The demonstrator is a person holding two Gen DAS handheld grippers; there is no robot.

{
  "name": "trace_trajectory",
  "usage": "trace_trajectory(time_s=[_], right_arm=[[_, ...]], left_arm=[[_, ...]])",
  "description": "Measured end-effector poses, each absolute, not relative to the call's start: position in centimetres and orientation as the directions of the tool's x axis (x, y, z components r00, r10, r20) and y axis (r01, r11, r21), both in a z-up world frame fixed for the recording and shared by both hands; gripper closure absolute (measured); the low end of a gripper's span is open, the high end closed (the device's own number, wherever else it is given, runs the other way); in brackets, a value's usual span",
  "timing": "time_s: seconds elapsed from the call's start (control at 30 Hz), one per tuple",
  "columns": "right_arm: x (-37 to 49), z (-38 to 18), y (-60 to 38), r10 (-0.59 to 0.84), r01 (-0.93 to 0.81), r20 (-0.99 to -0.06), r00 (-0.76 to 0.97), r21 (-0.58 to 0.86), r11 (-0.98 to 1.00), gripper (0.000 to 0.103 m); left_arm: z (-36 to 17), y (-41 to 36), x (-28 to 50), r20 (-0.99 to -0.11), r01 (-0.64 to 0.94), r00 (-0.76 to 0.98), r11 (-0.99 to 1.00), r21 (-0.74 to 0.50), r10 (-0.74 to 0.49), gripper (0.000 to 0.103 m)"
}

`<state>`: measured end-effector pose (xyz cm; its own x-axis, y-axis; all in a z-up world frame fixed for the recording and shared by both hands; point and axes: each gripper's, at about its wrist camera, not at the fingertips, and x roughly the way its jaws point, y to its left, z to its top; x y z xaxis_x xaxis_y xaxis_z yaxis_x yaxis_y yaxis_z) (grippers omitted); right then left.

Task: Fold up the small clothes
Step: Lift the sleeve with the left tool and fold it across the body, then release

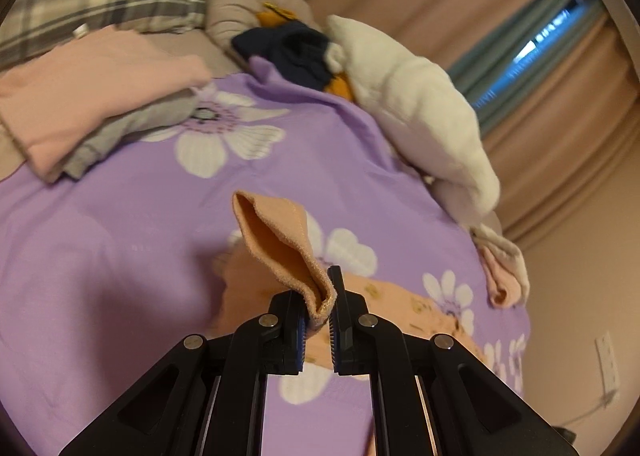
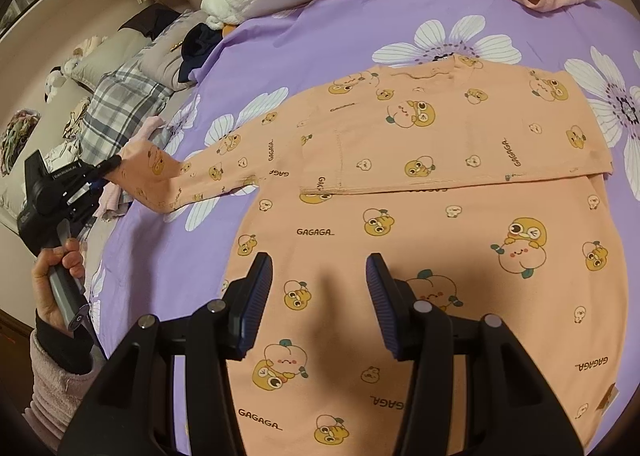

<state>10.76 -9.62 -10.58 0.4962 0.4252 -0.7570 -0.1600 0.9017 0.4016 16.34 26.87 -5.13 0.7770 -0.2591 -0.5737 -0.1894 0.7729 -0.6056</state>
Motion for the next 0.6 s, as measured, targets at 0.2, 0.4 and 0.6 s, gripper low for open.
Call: trace_trajectory(time_s=[0.2, 0.4, 0.6], right_arm=[[10.7, -10.9, -11.1, 0.433, -0.141, -0.749, 0.502, 0.423, 0.895, 0.053], [10.8, -11.4, -13.3, 0.432, -0.106, -0.741, 0.514, 0.445, 0.889, 0.053], [10.4, -11.8, -16.0, 0.436, -0.070, -0.723, 0.536, 0.477, 0.876, 0.053]], left_arm=[[-4.0, 23.4, 17.0, -0.571, -0.125, 0.763, 0.797, -0.591, -0.304, 0.095], [-2.6, 19.6, 17.7, -0.574, -0.064, 0.745, 0.820, -0.569, -0.341, 0.095], [-1.7, 15.6, 18.6, -0.595, -0.022, 0.720, 0.844, -0.535, -0.358, 0.095]])
